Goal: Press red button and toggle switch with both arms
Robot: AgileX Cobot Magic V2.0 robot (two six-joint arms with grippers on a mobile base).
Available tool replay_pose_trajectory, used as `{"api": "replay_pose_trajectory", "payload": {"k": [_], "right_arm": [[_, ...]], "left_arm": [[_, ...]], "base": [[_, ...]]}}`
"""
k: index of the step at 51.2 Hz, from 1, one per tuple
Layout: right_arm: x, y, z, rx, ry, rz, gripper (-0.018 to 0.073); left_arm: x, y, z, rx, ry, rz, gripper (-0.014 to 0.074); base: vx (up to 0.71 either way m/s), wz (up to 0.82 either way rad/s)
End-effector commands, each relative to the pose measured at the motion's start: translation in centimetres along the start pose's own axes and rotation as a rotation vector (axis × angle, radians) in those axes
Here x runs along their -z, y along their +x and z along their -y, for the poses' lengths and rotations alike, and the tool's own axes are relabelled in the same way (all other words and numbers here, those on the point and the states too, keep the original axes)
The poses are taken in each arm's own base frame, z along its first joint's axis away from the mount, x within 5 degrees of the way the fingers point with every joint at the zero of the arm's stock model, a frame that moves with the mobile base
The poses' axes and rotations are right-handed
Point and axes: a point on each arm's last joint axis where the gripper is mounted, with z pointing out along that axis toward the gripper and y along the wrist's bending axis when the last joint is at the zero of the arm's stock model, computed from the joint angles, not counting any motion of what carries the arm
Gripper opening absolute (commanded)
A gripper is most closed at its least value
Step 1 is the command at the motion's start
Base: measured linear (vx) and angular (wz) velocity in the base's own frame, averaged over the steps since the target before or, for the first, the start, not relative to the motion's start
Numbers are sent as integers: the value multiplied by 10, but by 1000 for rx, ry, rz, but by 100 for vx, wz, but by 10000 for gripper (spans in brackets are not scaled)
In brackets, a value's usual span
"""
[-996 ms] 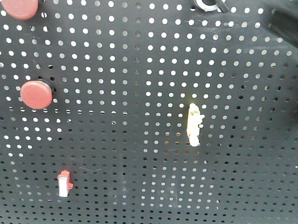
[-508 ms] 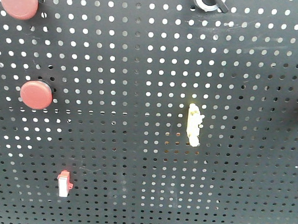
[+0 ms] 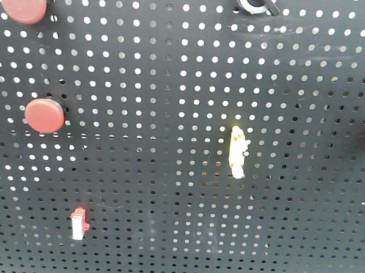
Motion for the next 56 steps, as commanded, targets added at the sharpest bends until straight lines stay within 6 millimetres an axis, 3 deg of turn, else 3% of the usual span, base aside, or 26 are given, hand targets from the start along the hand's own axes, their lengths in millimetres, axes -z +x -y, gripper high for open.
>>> {"api": "replay_pose_trajectory", "payload": {"k": [1,7,11,19,30,41,44,56], "right_arm": [[2,-15,2,16,5,95,-3],[2,-15,2,16,4,96,-3],[2,-15,2,16,4,96,-3],[2,-15,2,16,4,96,-3],[2,-15,2,16,4,96,-3],[2,-15,2,16,4,96,-3],[2,-15,2,16,4,96,-3],[2,-15,2,16,4,97,-3]], "left_arm": [[7,-8,-3,-51,-40,41,1],[21,8,-12,-98,-124,10,1],[31,31,-20,-127,-197,-50,1],[62,88,-33,-205,-329,-178,1],[108,167,-36,-191,-372,-304,1],[145,229,-36,-114,-380,-273,1],[150,238,-36,-97,-384,-277,1],[154,236,-35,-153,-384,-291,1]], "base": [[0,0],[0,0],[0,0],[0,0],[0,0],[0,0],[0,0],[0,0]]}}
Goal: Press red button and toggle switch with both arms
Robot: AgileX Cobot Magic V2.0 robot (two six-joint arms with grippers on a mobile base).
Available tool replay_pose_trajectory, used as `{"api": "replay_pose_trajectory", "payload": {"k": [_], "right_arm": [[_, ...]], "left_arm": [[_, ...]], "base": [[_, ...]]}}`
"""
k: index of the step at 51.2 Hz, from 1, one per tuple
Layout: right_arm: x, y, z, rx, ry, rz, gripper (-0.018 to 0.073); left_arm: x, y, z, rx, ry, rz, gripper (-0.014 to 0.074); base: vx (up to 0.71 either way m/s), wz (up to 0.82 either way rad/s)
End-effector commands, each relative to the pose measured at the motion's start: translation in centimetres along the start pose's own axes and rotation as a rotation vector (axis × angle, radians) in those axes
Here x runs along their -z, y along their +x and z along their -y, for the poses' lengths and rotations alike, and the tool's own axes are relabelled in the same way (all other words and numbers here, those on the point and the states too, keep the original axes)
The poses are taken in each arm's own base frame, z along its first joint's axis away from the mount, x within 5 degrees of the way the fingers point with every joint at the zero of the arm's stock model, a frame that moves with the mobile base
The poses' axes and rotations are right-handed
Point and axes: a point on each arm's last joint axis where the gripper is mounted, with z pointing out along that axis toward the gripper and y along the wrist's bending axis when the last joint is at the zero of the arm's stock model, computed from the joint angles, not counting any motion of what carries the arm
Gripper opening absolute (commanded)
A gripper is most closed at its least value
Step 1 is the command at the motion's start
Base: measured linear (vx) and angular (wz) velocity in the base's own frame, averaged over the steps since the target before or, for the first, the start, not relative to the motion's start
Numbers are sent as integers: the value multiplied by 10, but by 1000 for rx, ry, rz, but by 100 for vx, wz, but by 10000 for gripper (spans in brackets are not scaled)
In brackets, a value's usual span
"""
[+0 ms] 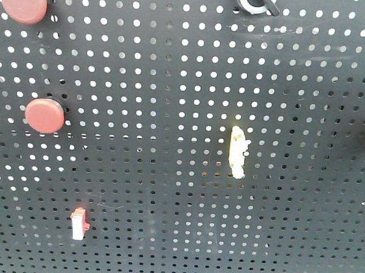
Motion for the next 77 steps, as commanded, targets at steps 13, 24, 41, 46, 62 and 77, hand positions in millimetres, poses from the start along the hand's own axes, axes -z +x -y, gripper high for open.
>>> {"api": "replay_pose_trajectory", "payload": {"k": [13,24,41,46,62,77], "right_arm": [[2,-15,2,16,4,94,-3],[2,-15,2,16,4,94,-3],[2,-15,2,16,4,94,-3],[3,-14,3,53,12,93,-3],[67,39,11,-68,231,93,-3],[148,170,-26,-82,540,13,-3]], "left_arm": [[0,4,-1,-26,-7,56,1],[0,4,-1,-26,-7,56,1],[0,4,-1,-26,-7,56,1],[0,4,-1,-26,-7,57,1],[0,4,-1,-26,-7,57,1],[0,4,-1,-26,-7,57,1]], "base": [[0,0],[0,0],[0,0],[0,0],[0,0],[0,0]]}}
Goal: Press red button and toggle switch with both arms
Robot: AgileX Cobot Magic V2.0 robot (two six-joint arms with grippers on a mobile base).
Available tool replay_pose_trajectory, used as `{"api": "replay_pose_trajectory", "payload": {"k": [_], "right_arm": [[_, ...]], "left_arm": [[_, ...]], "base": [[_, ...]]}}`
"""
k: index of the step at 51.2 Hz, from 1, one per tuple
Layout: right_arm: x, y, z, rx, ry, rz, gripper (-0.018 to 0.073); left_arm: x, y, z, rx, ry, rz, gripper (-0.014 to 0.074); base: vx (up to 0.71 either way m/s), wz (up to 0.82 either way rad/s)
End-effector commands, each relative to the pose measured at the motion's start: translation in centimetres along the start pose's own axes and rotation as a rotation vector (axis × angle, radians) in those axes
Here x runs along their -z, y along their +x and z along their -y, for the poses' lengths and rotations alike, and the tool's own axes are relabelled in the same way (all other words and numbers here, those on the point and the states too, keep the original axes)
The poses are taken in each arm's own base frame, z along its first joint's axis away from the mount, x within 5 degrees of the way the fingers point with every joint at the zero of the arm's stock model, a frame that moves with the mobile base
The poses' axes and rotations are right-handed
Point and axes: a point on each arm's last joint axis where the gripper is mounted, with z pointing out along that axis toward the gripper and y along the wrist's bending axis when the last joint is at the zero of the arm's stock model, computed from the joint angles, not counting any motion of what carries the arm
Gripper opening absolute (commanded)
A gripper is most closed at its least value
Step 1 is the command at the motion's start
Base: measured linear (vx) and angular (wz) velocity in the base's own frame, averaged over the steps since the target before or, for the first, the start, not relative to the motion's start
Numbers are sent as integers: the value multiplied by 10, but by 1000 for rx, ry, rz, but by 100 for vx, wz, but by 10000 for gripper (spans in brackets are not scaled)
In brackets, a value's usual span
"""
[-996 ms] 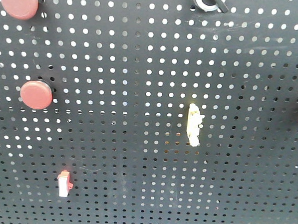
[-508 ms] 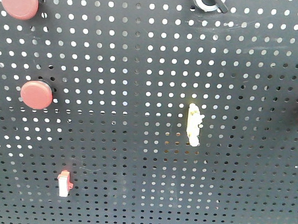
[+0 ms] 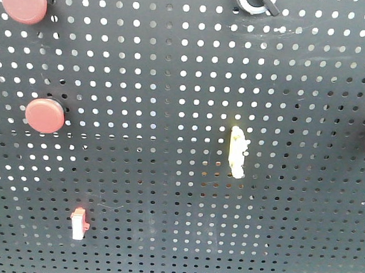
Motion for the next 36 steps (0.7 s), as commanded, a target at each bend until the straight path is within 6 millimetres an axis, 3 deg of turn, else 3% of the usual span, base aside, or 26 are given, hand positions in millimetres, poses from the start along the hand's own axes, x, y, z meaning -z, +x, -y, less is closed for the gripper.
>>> {"api": "replay_pose_trajectory", "payload": {"k": [1,8,17,36], "right_arm": [[6,18,-1,-23,10,50,-3],[3,59,-4,-38,1,-60,-3],[4,95,-6,-34,-6,-89,-3],[5,101,-6,-34,-5,-147,-3]], "left_arm": [[0,3,0,2,0,64,1],[0,3,0,2,0,63,1],[0,3,0,2,0,63,1],[0,3,0,2,0,63,1]], "base": [[0,0],[0,0],[0,0],[0,0]]}}
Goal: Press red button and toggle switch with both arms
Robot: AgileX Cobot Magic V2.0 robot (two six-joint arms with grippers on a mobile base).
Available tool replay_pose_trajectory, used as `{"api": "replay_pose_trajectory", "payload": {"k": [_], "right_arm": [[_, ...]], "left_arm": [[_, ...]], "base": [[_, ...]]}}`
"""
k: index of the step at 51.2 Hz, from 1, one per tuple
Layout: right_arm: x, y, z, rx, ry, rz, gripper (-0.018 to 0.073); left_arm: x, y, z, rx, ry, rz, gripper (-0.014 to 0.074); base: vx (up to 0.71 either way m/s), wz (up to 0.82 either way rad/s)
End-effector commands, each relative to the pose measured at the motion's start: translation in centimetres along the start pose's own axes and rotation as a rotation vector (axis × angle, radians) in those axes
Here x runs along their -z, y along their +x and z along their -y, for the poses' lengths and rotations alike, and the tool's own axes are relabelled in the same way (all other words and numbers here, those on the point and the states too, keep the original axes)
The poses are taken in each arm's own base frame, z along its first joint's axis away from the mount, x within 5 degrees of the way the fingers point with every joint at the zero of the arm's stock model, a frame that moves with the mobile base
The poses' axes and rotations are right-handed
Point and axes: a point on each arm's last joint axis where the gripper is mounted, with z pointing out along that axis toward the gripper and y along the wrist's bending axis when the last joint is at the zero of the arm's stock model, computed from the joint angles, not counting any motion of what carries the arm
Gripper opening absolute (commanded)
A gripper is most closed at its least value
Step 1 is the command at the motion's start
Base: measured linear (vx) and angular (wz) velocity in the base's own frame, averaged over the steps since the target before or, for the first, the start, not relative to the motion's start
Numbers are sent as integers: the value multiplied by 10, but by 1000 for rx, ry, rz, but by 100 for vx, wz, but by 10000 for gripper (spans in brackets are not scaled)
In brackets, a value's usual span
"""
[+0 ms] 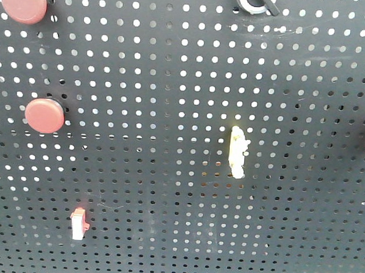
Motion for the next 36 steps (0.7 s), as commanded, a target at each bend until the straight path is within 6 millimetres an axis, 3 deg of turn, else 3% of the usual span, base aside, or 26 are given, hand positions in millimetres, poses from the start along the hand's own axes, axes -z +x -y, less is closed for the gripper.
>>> {"api": "replay_pose_trajectory", "payload": {"k": [1,36], "right_arm": [[1,-4,0,6,4,75,-3],[1,-4,0,6,4,75,-3]], "left_arm": [[0,3,0,2,0,63,1],[0,3,0,2,0,63,1]], "base": [[0,0],[0,0]]}}
